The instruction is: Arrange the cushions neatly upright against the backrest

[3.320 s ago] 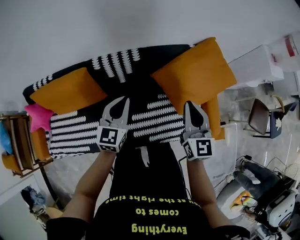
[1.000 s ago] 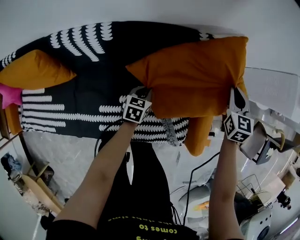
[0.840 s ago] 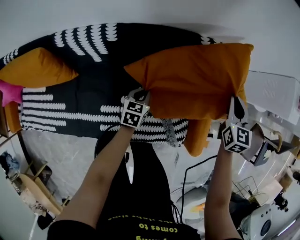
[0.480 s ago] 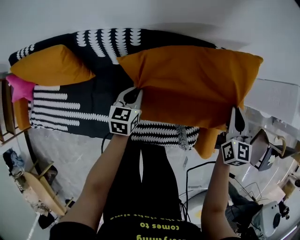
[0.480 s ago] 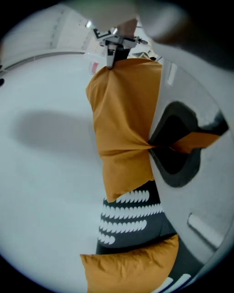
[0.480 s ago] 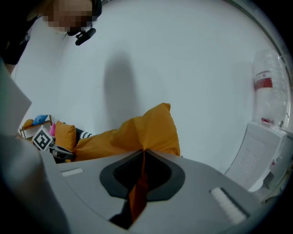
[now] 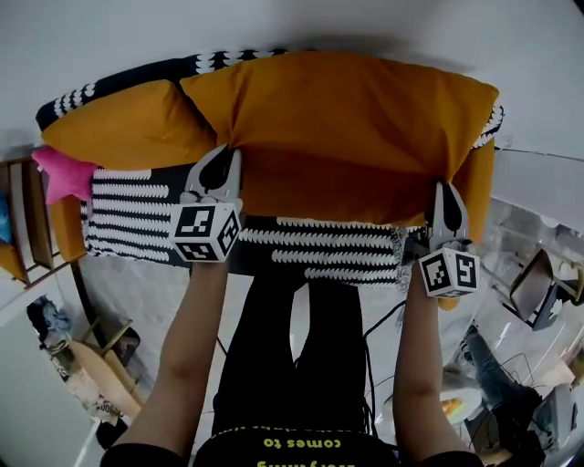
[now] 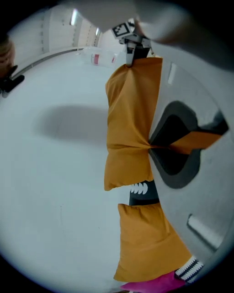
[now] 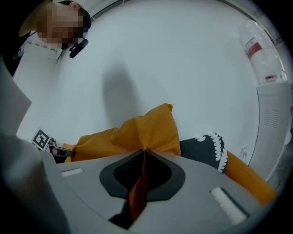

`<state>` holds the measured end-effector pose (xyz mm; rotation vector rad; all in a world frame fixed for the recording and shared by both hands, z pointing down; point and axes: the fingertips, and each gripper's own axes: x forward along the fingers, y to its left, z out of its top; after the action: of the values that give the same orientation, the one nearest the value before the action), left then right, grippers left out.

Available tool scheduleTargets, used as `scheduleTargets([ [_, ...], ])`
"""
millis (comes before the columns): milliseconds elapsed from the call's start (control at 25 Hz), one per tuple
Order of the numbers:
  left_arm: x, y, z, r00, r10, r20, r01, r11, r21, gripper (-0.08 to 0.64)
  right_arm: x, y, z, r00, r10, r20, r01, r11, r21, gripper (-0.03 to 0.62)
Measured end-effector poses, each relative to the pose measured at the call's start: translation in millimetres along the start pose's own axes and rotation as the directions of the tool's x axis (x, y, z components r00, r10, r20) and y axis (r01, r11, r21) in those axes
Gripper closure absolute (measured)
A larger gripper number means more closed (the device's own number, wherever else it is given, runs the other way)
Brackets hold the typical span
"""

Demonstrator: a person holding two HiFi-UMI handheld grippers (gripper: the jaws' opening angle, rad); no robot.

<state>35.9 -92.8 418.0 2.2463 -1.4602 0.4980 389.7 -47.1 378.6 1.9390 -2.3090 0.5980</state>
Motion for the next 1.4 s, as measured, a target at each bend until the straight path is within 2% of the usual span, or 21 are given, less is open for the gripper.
scheduleTargets([
  [160, 13, 30, -12, 0.999, -0.034, -0.003, 0.035, 0.999, 0.037, 0.532, 22, 7, -47, 0.998, -0.057, -0.006, 0.057, 0.997, 0.053, 0.569],
  [280, 22, 34, -16, 0.997, -0.079, -0.002, 0.079, 0.994, 0.080, 0.532, 20, 5, -64, 0.993, -0.120, 0.009, 0.119, 0.990, 0.077, 0.569],
  [440, 23, 24, -5, 0.989, -0.124, 0.083, 0.115, 0.988, 0.099, 0.532, 6, 3, -47, 0.982, -0.157, 0.108, 0.151, 0.987, 0.059, 0.571],
  [560, 19, 17, 3, 0.974, -0.158, 0.161, 0.142, 0.984, 0.105, 0.532, -4, 3, -32, 0.971, -0.167, 0.170, 0.166, 0.986, 0.024, 0.571],
  [640, 24, 13, 1, 0.967, -0.187, 0.175, 0.168, 0.979, 0.117, 0.532, -4, -3, -27, 0.966, -0.166, 0.199, 0.166, 0.986, 0.013, 0.571],
  [760, 51, 9, -28, 0.970, -0.226, 0.083, 0.215, 0.969, 0.123, 0.518, 4, -26, -41, 0.964, -0.197, 0.181, 0.201, 0.980, -0.005, 0.561],
  [880, 79, 6, -74, 0.965, -0.254, -0.061, 0.259, 0.959, 0.117, 0.514, 20, -53, -83, 0.963, -0.265, 0.056, 0.267, 0.963, -0.040, 0.549],
  [960, 83, 2, -96, 0.954, -0.272, -0.123, 0.288, 0.949, 0.131, 0.514, 23, -66, -106, 0.959, -0.283, -0.013, 0.282, 0.958, -0.057, 0.560],
  [1080, 79, -4, -99, 0.945, -0.307, -0.112, 0.320, 0.939, 0.128, 0.503, 20, -70, -116, 0.963, -0.268, -0.035, 0.265, 0.961, -0.077, 0.581],
  [1160, 79, -2, -97, 0.949, -0.295, -0.110, 0.307, 0.945, 0.112, 0.491, 21, -65, -121, 0.964, -0.260, -0.057, 0.255, 0.964, -0.082, 0.576],
  [1240, 78, -1, -98, 0.953, -0.278, -0.117, 0.290, 0.952, 0.099, 0.483, 19, -59, -122, 0.964, -0.260, -0.064, 0.255, 0.964, -0.079, 0.543],
  [1400, 75, 0, -101, 0.962, -0.235, -0.141, 0.252, 0.961, 0.117, 0.460, 16, -46, -106, 0.970, -0.241, -0.025, 0.239, 0.968, -0.072, 0.538],
])
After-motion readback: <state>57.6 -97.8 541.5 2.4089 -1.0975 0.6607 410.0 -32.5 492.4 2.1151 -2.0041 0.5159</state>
